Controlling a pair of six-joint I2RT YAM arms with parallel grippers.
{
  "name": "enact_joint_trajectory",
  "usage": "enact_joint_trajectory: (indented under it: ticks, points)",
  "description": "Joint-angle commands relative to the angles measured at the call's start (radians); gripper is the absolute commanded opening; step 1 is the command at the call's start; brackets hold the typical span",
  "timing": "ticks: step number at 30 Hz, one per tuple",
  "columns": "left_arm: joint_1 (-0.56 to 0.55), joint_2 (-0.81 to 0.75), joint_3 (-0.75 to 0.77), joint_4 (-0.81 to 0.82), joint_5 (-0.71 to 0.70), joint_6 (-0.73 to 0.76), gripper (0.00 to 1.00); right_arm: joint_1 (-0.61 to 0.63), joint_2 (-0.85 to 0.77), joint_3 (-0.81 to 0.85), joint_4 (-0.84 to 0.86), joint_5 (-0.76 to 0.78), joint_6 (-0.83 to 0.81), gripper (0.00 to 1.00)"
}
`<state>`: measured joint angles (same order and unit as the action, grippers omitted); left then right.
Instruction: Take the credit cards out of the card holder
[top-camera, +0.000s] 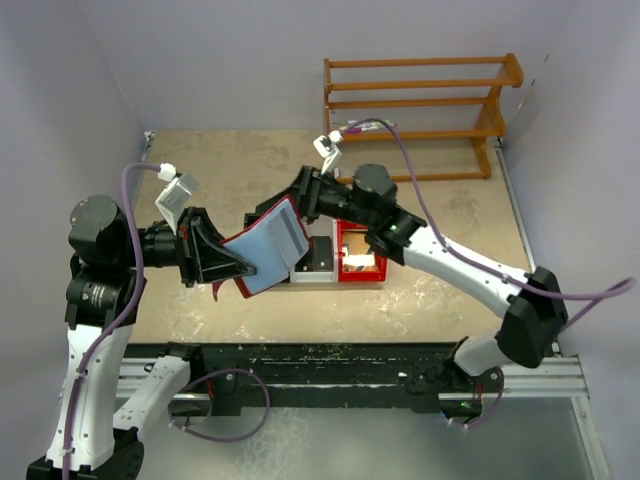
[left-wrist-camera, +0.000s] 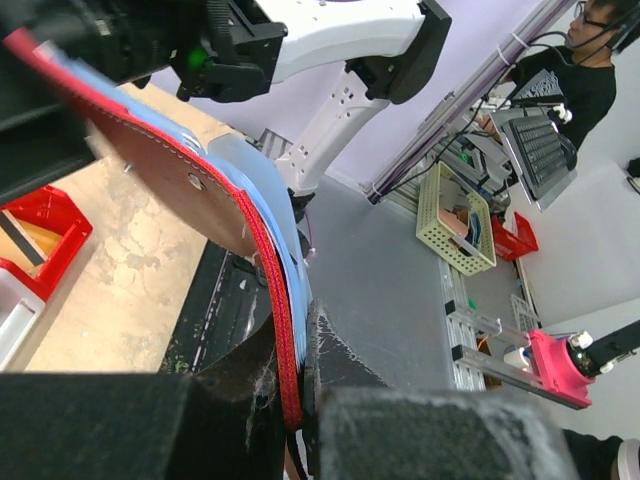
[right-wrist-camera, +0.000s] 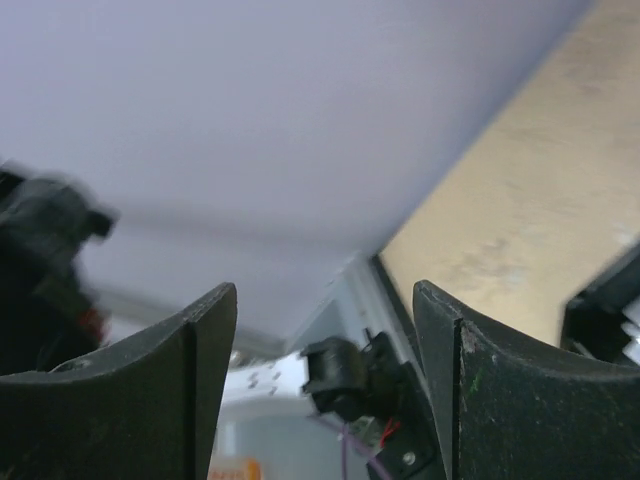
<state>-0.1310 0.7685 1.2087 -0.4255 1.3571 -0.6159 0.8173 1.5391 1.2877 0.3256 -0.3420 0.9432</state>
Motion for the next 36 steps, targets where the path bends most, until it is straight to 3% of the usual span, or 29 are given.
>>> enact_joint_trajectory:
  ticks: [1, 4, 7, 18, 36]
  points:
    - [0.002, -0.009, -0.001, 0.073, 0.033, -0.016, 0.0, -0.033, -0.113, -0.185, 0.38, -0.331, 0.141, 0.74]
    - [0.002, -0.014, -0.003, 0.069, 0.038, 0.003, 0.0, -0.046, -0.172, -0.314, 0.675, -0.392, 0.301, 0.72]
    - [0.002, -0.012, 0.0, 0.052, 0.035, 0.026, 0.0, -0.049, -0.212, -0.371, 0.782, -0.414, 0.374, 0.71]
    - [0.002, -0.014, 0.013, -0.006, 0.036, 0.087, 0.0, -0.1, -0.421, -0.504, 0.759, -0.331, 0.405, 0.73]
    - [0.002, -0.014, 0.021, -0.018, 0.033, 0.091, 0.0, -0.124, -0.491, -0.474, 0.75, -0.381, 0.399, 0.7]
